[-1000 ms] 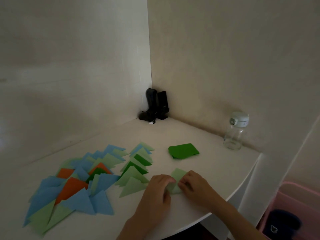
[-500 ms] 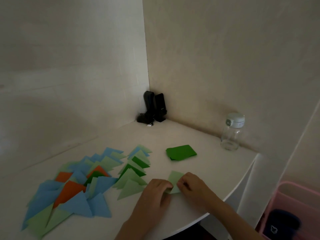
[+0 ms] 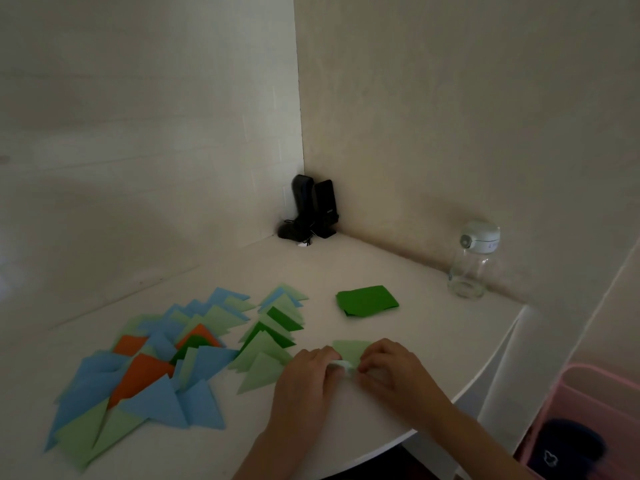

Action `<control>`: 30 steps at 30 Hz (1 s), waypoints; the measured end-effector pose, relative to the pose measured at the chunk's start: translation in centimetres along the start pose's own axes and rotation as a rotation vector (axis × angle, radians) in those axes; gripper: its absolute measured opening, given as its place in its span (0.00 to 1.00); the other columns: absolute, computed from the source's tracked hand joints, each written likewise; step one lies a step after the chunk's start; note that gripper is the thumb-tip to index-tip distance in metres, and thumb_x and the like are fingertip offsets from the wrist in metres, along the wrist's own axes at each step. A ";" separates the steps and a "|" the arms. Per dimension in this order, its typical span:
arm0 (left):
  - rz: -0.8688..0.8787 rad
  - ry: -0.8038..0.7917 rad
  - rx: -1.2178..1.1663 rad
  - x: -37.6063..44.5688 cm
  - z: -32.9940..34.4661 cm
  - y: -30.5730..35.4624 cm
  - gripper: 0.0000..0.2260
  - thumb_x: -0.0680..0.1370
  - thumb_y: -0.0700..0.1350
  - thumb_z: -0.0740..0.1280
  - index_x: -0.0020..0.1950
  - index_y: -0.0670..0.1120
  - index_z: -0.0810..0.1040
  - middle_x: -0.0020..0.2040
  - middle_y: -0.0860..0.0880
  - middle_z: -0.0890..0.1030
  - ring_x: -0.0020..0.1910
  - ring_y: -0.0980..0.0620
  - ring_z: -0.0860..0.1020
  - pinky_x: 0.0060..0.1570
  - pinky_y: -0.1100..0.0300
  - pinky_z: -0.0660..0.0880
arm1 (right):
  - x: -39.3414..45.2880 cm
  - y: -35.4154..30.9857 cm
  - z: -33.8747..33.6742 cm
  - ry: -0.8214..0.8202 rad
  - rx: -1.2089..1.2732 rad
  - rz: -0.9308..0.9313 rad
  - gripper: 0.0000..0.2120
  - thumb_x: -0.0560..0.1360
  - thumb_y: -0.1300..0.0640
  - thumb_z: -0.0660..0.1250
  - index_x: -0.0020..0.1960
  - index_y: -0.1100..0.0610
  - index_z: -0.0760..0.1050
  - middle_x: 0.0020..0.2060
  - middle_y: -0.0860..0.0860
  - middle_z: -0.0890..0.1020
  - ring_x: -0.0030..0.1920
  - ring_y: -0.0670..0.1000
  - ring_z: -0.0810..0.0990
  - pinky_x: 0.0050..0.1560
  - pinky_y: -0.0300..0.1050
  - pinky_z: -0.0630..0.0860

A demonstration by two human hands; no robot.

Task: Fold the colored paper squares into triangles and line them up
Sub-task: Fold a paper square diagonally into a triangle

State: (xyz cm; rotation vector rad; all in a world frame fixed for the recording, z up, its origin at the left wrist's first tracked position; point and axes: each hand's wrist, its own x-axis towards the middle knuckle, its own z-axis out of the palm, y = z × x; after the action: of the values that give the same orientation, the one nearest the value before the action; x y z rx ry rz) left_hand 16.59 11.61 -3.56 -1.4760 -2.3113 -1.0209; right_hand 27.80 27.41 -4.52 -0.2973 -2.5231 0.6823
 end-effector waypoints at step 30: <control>-0.235 -0.001 -0.176 1.4 1.8 -0.1 0.10 0.72 0.38 0.69 0.47 0.51 0.72 0.41 0.56 0.71 0.41 0.57 0.71 0.42 0.64 0.70 | 0.7 -0.3 -0.5 -0.035 0.126 0.234 0.17 0.66 0.53 0.73 0.49 0.42 0.70 0.48 0.45 0.69 0.43 0.43 0.74 0.45 0.23 0.66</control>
State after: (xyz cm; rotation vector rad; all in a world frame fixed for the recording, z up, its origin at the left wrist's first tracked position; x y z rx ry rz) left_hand 16.18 13.78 -4.20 -1.2817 -2.4962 -1.3149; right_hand 27.39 27.56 -3.66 -0.5456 -2.4871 0.9399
